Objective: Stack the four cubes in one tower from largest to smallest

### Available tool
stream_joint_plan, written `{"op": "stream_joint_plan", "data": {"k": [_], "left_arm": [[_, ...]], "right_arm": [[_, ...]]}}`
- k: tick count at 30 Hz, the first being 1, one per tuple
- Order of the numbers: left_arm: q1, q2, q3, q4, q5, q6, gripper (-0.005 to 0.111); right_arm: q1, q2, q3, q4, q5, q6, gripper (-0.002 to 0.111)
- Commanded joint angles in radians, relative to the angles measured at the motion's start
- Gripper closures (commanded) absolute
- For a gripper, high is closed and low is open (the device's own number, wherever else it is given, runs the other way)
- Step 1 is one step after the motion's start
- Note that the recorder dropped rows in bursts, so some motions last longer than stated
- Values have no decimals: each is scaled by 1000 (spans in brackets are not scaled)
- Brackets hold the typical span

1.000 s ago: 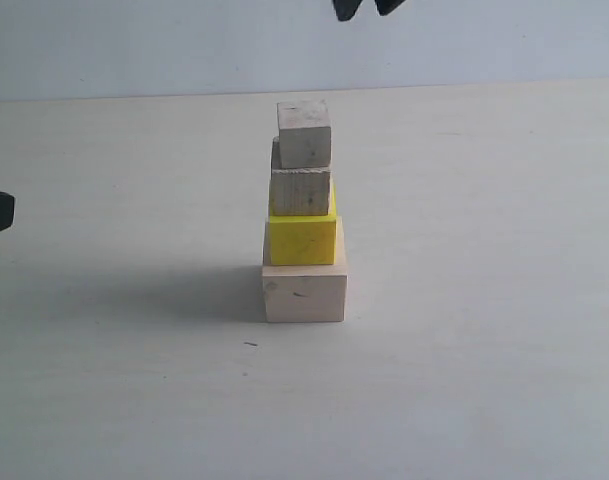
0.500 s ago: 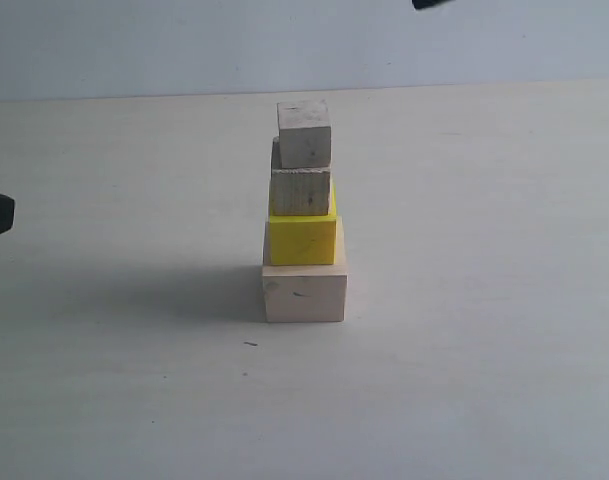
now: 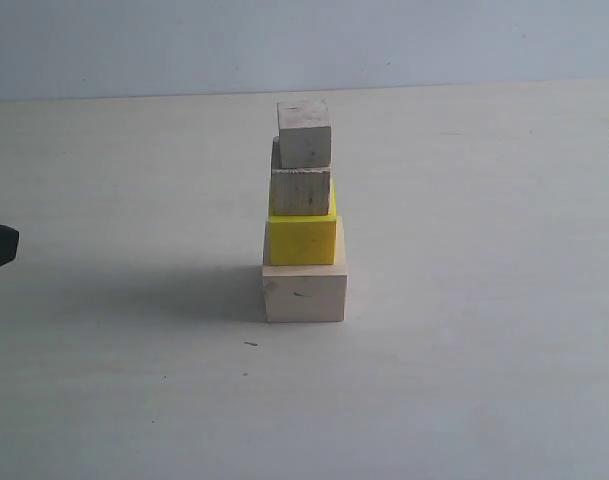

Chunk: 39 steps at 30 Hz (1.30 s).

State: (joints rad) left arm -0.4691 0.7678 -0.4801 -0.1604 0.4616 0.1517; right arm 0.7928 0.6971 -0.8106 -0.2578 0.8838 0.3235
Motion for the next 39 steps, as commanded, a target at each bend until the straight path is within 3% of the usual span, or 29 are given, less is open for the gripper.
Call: {"op": "stream_joint_plan", "data": {"k": [1,16,22,32,39], "left_arm": [[5,-4,4,-6,-15,-1,107],[25,-71,4,-6,-13,1,107],[167,-306,4,-6,-13,1,107],[486,-641,4,-6,-13,1,107],[578,-736,4,-6,-13,1,107]], "right_arm": [[3,-22,5,3,4,-8,108],[3,-22,5,3,4,-8,108],[3,-22,5,5,4,-6,108],[3,-22,5,9,4,-7,108],[3,-22,5,9,4,-7,108]]}}
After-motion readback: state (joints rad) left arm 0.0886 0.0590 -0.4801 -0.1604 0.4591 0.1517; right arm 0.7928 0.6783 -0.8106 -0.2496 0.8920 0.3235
